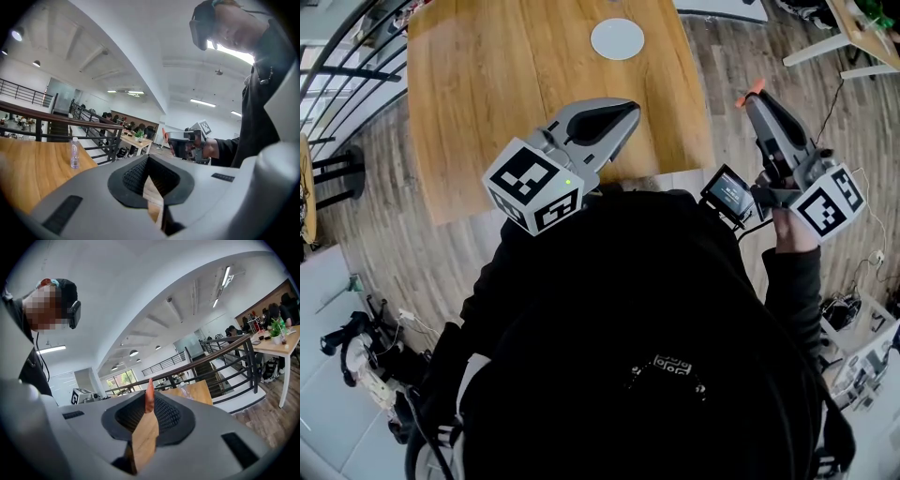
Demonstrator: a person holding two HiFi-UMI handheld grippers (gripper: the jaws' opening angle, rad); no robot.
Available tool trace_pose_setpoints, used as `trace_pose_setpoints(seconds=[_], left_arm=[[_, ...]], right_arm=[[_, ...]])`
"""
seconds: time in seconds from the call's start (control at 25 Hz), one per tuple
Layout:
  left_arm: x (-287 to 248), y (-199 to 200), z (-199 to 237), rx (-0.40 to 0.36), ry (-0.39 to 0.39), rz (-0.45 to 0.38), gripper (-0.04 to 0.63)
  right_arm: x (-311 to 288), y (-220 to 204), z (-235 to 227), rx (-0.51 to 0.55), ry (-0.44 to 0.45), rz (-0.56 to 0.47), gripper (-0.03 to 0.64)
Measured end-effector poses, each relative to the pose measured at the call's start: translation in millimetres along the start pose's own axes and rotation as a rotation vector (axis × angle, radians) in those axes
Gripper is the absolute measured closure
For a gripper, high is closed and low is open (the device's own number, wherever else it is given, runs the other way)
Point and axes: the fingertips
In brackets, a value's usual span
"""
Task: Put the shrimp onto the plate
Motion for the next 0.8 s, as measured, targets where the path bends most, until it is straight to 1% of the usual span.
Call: trace_pose_setpoints(seconds=[0.12,0.28,0.48,0.68,0.8], left_arm=[[5,0,13,0.004,-0.020,-0.003,0.592],[10,-3,25,0.012,-0.051,-0.009,0.592],[10,-6,36,0.031,-0.096,-0.029,0.592],[18,-12,41,0.037,-0.114,-0.034,0.592],[19,-19,42,0.063,-0.116,-0.037,0.592]], right_arm=[[-14,2,2,-0.020,-0.011,-0.001,0.549],[-30,9,9,-0.005,-0.035,0.007,0.549],[-45,8,5,-0.010,-0.062,0.036,0.549],[-62,11,12,-0.003,-0.059,0.072,0.549],[-71,11,14,-0.002,-0.046,0.098,0.549]])
Point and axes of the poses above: the fingertips, and each gripper's own axes: x backward along the fingers, z to its left, y out of its top, and after that the axes turned 10 degrees about z, right-handed
